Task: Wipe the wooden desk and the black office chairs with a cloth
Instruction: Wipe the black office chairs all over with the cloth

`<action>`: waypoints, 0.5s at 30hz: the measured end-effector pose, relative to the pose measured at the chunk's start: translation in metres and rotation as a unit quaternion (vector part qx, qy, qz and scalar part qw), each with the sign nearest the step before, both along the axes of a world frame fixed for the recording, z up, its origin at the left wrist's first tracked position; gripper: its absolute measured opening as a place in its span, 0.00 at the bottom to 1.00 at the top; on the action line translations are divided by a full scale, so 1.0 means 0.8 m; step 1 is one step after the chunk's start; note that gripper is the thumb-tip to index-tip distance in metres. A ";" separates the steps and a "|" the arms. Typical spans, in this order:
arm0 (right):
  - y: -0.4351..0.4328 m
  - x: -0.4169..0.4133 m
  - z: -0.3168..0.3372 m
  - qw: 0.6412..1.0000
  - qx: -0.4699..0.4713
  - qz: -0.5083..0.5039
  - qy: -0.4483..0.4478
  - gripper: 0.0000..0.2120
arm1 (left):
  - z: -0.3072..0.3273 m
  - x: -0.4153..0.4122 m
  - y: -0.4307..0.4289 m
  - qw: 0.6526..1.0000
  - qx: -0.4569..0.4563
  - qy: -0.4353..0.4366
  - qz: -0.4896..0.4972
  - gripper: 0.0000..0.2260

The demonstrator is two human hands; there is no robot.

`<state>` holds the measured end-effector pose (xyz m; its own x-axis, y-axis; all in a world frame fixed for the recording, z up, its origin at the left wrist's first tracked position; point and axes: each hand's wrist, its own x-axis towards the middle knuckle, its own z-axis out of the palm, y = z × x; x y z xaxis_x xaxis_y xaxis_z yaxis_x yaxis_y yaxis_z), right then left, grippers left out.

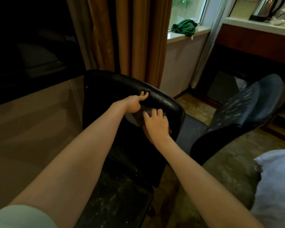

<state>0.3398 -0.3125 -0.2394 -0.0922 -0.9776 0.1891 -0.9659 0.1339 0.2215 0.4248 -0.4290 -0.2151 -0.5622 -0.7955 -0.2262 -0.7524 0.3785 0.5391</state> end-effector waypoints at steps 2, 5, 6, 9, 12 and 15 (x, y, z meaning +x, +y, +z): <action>-0.003 -0.003 -0.010 0.995 0.073 0.027 -0.059 0.16 | 0.001 -0.002 0.003 1.000 -0.007 0.001 -0.005 0.35; 0.000 0.003 -0.023 0.987 0.096 0.070 -0.112 0.15 | 0.003 0.002 0.002 1.000 -0.005 0.000 -0.006 0.35; 0.006 0.006 -0.023 0.994 0.008 0.101 -0.037 0.14 | 0.002 0.003 0.002 1.000 -0.007 -0.003 -0.004 0.35; -0.001 -0.002 -0.038 0.992 -0.090 0.084 0.016 0.13 | 0.000 0.011 -0.002 1.000 -0.006 0.030 -0.003 0.35; -0.006 -0.001 -0.055 0.996 0.025 0.066 0.055 0.15 | -0.001 0.035 -0.007 0.994 -0.006 0.097 0.052 0.32; -0.006 0.034 -0.070 0.976 0.175 0.128 -0.019 0.17 | -0.028 0.088 -0.010 0.985 0.014 0.115 0.126 0.29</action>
<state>0.3668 -0.3170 -0.2957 0.1636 -0.9734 -0.1602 -0.9661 -0.1910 0.1736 0.4950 -0.4367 -0.2373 -0.3860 -0.9118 -0.1403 -0.6776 0.1770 0.7138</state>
